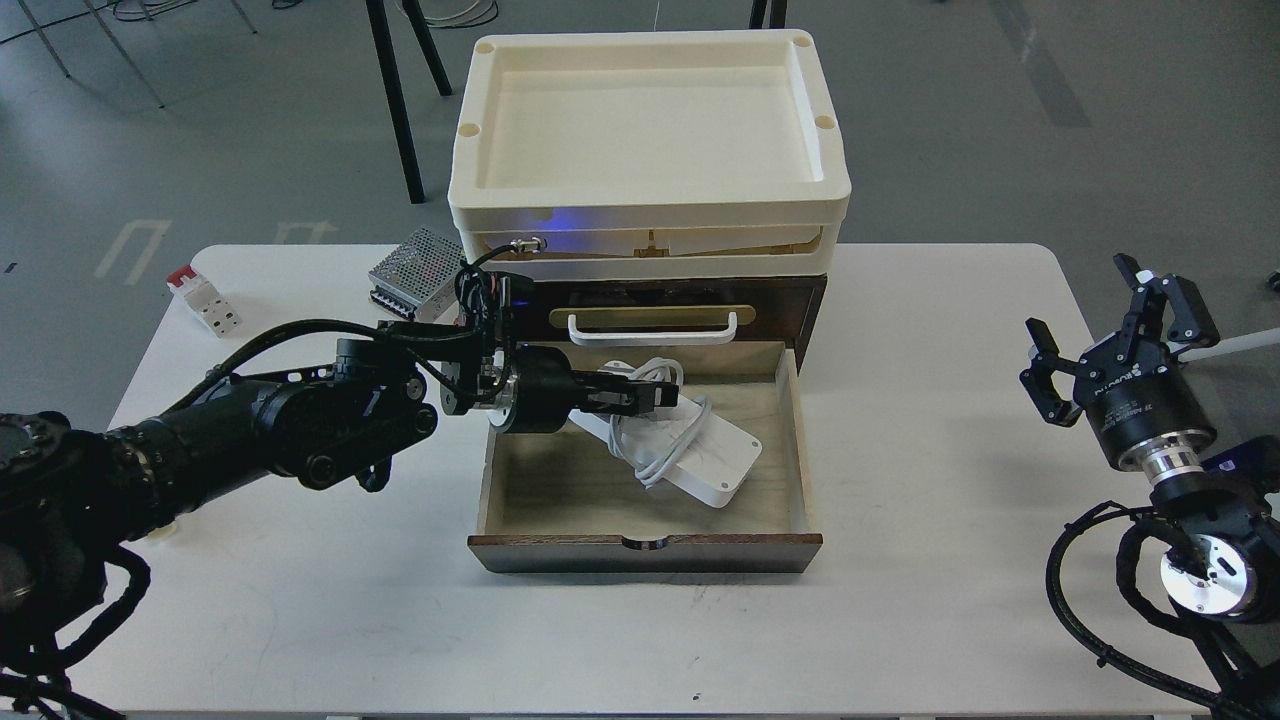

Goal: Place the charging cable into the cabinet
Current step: 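Lower the held cable into the open drawer and release it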

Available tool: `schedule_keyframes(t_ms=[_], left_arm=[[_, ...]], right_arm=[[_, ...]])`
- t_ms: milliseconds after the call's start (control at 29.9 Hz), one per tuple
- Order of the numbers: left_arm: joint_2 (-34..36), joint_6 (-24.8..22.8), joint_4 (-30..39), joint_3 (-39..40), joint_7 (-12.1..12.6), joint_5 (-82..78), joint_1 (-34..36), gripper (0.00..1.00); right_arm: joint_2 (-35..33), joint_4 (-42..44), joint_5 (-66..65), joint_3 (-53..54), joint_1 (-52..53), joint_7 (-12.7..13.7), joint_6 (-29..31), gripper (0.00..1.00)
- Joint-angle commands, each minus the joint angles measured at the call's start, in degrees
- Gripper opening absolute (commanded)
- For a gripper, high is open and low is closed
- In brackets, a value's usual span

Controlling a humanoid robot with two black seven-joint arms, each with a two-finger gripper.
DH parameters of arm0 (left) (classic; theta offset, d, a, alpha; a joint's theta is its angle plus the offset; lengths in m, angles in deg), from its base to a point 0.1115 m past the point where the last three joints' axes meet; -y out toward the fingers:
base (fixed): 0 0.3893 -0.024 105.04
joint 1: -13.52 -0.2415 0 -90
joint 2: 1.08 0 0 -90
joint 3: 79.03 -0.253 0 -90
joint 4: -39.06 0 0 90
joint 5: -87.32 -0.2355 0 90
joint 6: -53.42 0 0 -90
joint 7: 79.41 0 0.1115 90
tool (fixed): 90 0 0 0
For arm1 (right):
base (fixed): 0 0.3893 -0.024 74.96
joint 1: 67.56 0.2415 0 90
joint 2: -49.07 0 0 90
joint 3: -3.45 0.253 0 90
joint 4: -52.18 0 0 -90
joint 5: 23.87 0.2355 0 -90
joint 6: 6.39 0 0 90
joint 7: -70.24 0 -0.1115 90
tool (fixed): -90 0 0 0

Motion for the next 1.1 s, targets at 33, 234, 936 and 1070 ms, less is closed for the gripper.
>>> schedule_keyframes(t_ms=[33,234,936,1070], left_arm=[[0.0,0.7,-1.2,-0.2,0.0,-0.3,-0.3,0.2],[0.3,0.4,-1.6,-0.4,0.0,-0.3,-1.2,0.4],[2.3,0.3,-1.1,-3.3,0.0,-3.4,0.5,0.62],[3.9,0.3,-0.7,-3.1,0.0,-4.2,0.8,0.62]], right_arm=[[-0.2,0.0,0.0,0.0,0.0,0.0,0.0,0.99],[0.0,0.0,0.0,-0.1,0.0,0.0,0.0,0.99],[0.0,0.0,0.0,0.0,0.0,0.0,0.0,0.99],[0.0,0.0,0.0,0.0,0.0,0.0,0.0,0.99]])
